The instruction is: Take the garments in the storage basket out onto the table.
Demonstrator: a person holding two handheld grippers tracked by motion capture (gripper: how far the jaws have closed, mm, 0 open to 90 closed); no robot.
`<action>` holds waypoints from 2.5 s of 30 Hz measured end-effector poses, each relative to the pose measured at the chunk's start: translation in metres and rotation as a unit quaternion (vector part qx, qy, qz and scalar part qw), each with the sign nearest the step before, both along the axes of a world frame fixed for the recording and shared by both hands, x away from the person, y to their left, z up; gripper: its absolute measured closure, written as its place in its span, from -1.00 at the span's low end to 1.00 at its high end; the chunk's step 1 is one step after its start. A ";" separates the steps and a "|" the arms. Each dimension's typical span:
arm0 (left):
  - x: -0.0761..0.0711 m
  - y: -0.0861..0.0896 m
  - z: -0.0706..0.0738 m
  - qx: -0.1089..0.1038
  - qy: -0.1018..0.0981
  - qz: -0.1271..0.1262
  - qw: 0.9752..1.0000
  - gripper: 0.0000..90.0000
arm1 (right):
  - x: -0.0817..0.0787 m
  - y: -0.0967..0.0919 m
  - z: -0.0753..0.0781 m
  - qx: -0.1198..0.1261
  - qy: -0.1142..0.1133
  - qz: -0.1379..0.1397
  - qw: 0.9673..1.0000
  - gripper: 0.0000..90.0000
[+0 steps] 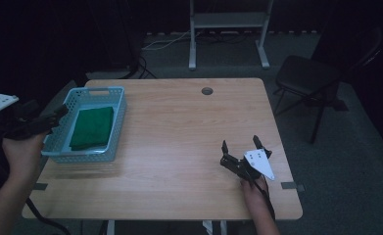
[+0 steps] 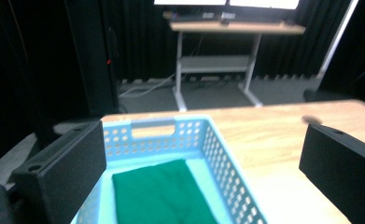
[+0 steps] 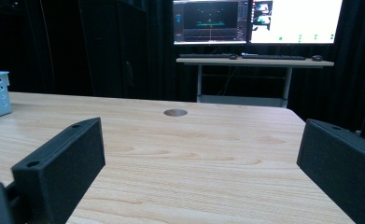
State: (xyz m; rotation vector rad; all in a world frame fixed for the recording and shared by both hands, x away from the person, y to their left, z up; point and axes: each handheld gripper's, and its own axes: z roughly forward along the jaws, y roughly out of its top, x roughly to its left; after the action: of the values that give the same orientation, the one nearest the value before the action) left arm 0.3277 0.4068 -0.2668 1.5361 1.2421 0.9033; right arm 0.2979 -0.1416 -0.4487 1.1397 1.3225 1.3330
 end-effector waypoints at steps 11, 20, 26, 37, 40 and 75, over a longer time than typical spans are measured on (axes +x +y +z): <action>0.026 -0.002 -0.005 0.023 0.054 0.003 0.998 -1.00 | 0.000 0.000 0.000 -0.001 -0.002 0.000 1.000 -0.99; 0.043 -0.001 -0.026 0.017 0.089 0.025 0.996 -1.00 | 0.000 0.000 0.000 0.000 -0.002 -0.001 1.000 -0.99; 0.054 -0.002 -0.030 0.020 0.116 0.027 0.993 -1.00 | 0.000 0.000 0.000 0.000 -0.002 -0.001 1.000 -0.99; 0.071 -0.008 -0.045 0.009 0.182 0.010 0.983 -1.00 | 0.000 0.000 0.000 -0.001 -0.002 0.000 1.000 -0.99; 0.076 -0.010 -0.050 0.010 0.197 0.011 0.980 -1.00 | 0.000 0.000 0.000 -0.001 -0.002 0.000 1.000 -0.99; 0.126 -0.017 -0.103 -0.062 0.350 0.029 0.934 -1.00 | 0.000 0.000 0.000 -0.002 -0.001 0.003 1.000 -0.99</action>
State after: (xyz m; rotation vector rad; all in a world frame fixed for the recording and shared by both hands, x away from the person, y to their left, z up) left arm 0.4538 0.3894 -0.3701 1.7896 1.8095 0.2858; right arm 0.2980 -0.1411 -0.4487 1.1313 1.3275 1.3345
